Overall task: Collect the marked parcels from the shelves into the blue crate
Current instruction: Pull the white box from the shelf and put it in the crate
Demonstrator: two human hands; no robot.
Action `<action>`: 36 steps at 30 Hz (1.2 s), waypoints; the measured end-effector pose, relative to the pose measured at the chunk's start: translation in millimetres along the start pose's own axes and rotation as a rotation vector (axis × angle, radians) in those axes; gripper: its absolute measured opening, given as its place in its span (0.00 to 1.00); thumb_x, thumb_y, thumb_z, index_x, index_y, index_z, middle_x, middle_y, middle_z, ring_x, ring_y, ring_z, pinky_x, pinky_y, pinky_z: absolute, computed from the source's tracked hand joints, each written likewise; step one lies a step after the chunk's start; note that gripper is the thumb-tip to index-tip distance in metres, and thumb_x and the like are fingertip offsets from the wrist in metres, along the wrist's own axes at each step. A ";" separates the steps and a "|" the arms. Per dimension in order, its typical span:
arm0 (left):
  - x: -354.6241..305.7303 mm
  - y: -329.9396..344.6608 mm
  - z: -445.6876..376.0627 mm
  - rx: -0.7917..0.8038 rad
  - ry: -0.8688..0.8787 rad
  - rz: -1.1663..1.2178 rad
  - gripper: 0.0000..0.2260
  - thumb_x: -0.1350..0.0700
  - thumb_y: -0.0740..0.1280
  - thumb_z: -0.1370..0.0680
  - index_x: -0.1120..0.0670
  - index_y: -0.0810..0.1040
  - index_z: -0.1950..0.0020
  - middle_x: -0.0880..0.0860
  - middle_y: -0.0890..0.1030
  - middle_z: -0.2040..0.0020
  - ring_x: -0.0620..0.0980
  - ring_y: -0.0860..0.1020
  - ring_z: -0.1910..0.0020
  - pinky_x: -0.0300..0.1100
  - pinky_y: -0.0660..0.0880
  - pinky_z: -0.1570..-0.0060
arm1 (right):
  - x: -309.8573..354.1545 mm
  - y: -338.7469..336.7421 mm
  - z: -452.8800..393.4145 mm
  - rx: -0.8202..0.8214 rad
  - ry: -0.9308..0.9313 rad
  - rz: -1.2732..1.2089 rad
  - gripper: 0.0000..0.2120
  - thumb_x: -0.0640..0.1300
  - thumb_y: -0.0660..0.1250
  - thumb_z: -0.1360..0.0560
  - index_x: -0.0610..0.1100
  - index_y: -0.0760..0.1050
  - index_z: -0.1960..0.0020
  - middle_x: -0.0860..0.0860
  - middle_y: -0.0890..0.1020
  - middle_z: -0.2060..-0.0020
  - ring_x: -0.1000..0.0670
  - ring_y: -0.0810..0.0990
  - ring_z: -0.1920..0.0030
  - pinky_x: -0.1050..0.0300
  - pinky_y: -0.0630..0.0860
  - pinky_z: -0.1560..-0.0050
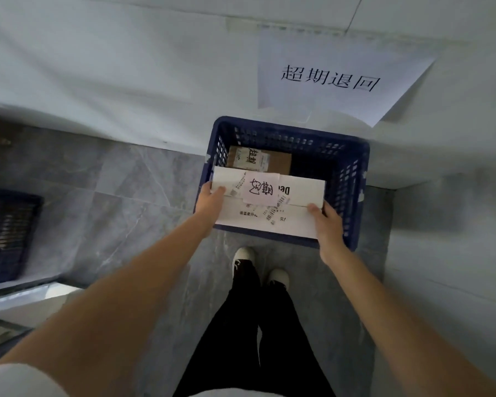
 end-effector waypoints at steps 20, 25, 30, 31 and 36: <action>99.2 79.8 -225.1 -0.047 -0.330 -0.018 0.17 0.49 0.52 0.18 0.54 0.71 0.35 0.57 0.75 0.46 0.54 0.73 0.55 0.45 0.72 0.51 | -140.9 93.4 -210.1 0.063 0.401 -0.127 0.21 0.63 0.54 0.20 0.51 0.75 0.40 0.52 0.79 0.49 0.52 0.78 0.50 0.60 0.74 0.56; 103.2 93.6 -251.5 -0.030 -0.279 0.000 0.19 0.51 0.51 0.18 0.53 0.68 0.29 0.56 0.73 0.35 0.57 0.73 0.40 0.50 0.71 0.37 | -149.8 103.8 -238.9 0.088 0.394 -0.149 0.18 0.64 0.52 0.20 0.55 0.76 0.48 0.52 0.80 0.51 0.51 0.79 0.49 0.55 0.77 0.48; 92.2 99.8 -261.0 -0.044 -0.223 0.045 0.18 0.53 0.53 0.20 0.52 0.68 0.30 0.57 0.76 0.39 0.57 0.76 0.46 0.52 0.75 0.43 | -147.2 110.6 -254.8 0.090 0.375 -0.161 0.20 0.63 0.52 0.20 0.53 0.78 0.45 0.51 0.82 0.47 0.49 0.80 0.45 0.50 0.77 0.40; 90.7 100.4 -261.5 -0.048 -0.226 0.047 0.19 0.53 0.53 0.20 0.52 0.67 0.29 0.58 0.75 0.38 0.58 0.76 0.44 0.54 0.75 0.42 | -146.2 111.8 -255.7 0.087 0.381 -0.164 0.22 0.63 0.53 0.20 0.52 0.77 0.40 0.50 0.81 0.44 0.48 0.80 0.44 0.48 0.76 0.38; 83.5 101.9 -263.4 -0.046 -0.184 0.006 0.18 0.51 0.55 0.20 0.52 0.65 0.30 0.59 0.72 0.35 0.60 0.75 0.42 0.56 0.76 0.44 | -143.4 116.3 -255.9 0.078 0.399 -0.169 0.24 0.63 0.53 0.20 0.50 0.75 0.35 0.48 0.80 0.40 0.47 0.79 0.42 0.46 0.75 0.37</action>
Point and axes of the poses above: each hand's wrist, its own z-axis away from the middle knuckle, its own y-axis out of the palm, x = y × z, the point moved 7 cm from there along -z, towards the middle knuckle
